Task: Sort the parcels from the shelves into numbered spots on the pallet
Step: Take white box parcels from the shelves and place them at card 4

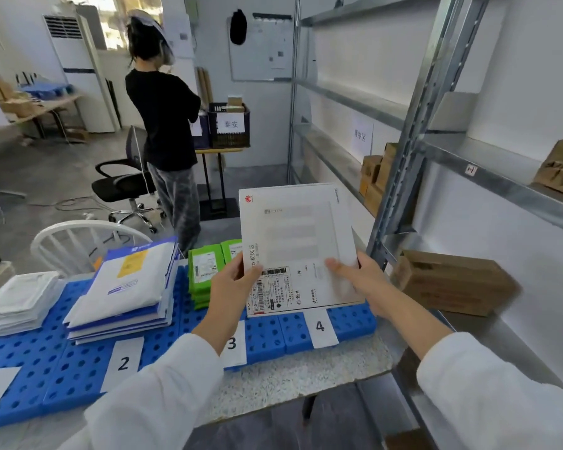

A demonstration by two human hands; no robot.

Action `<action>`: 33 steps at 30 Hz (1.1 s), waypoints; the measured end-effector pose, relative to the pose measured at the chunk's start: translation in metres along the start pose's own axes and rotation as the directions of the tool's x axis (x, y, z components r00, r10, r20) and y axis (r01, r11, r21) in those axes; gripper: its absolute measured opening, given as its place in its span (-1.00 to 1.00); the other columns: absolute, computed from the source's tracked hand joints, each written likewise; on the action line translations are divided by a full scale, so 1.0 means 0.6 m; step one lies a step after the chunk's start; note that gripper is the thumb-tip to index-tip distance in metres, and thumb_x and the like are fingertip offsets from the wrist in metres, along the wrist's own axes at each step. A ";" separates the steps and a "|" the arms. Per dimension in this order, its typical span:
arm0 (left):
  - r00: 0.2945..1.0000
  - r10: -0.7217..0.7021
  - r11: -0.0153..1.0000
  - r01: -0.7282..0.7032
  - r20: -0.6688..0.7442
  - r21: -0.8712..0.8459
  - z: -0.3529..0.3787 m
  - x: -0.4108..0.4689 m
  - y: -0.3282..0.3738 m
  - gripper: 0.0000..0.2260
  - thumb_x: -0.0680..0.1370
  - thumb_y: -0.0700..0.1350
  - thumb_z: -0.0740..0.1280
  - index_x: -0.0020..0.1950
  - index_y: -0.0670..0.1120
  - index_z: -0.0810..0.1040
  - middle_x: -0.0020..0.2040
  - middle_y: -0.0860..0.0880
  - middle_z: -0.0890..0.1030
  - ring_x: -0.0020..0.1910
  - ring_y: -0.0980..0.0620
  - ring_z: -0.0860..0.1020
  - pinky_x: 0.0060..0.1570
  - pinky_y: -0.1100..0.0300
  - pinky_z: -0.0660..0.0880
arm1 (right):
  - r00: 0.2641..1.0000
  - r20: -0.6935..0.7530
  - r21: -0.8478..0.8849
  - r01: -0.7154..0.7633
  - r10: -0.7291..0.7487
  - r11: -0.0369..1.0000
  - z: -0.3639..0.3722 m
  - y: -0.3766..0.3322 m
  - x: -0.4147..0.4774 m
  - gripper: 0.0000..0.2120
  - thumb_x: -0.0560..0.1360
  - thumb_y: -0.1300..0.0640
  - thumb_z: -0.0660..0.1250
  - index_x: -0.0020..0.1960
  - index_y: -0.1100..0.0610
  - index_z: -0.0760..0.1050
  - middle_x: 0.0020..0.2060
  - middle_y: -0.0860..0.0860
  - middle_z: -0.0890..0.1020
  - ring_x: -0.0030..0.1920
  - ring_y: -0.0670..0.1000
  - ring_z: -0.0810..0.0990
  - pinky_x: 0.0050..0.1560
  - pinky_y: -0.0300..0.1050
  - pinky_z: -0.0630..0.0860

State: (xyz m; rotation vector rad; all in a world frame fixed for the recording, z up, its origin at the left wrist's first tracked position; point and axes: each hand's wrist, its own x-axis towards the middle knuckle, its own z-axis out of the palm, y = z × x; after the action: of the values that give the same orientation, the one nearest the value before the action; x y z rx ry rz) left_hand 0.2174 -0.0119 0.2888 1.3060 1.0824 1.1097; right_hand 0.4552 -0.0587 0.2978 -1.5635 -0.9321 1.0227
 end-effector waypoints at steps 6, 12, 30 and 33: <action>0.999 -0.005 0.999 0.007 0.044 -0.033 0.004 0.107 -0.012 -0.72 0.56 -0.15 0.35 0.25 0.07 0.58 0.08 0.16 0.67 0.07 0.12 0.63 0.12 0.08 0.57 | 1.000 -0.012 -0.045 -0.008 0.007 0.999 0.013 -0.012 0.091 -0.48 0.41 -0.09 0.45 0.32 -0.07 0.38 0.09 -0.15 0.59 0.11 -0.07 0.56 0.11 -0.08 0.50; 0.997 -0.014 0.996 0.020 0.076 -0.086 0.016 0.207 -0.025 -0.72 0.57 -0.19 0.33 0.25 0.04 0.57 0.02 0.18 0.67 -0.06 0.25 0.64 -0.20 0.40 0.54 | 0.995 -0.078 -0.085 -0.069 0.063 0.994 0.019 -0.025 0.185 -0.40 0.37 -0.14 0.48 0.33 -0.01 0.40 0.15 -0.10 0.61 0.14 -0.02 0.58 0.20 0.05 0.53; 0.978 -0.153 0.988 0.148 0.140 0.046 0.098 0.416 -0.149 -0.74 0.55 -0.20 0.36 0.16 0.11 0.58 -0.06 0.19 0.67 -0.14 0.32 0.62 -0.20 0.48 0.48 | 0.961 -0.113 -0.088 -0.262 0.252 0.961 -0.014 0.077 0.427 -0.47 0.38 -0.16 0.47 0.29 -0.06 0.45 0.09 -0.11 0.63 0.11 0.01 0.59 0.19 0.12 0.52; 0.977 -0.191 0.978 0.180 0.094 0.108 0.129 0.443 -0.174 -0.77 0.56 -0.17 0.35 0.09 0.16 0.56 -0.13 0.21 0.65 -0.19 0.33 0.58 -0.22 0.48 0.45 | 0.958 -0.061 -0.091 -0.286 0.281 0.954 -0.029 0.102 0.476 -0.55 0.43 -0.11 0.45 0.26 -0.07 0.44 0.05 -0.15 0.62 0.08 -0.04 0.59 0.19 0.08 0.52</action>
State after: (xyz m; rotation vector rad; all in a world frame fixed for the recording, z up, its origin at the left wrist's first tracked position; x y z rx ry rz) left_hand 0.3352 0.2416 0.1913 1.2960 1.1677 0.8494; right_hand 0.5743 0.1879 0.1947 -1.8346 -0.7478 1.1471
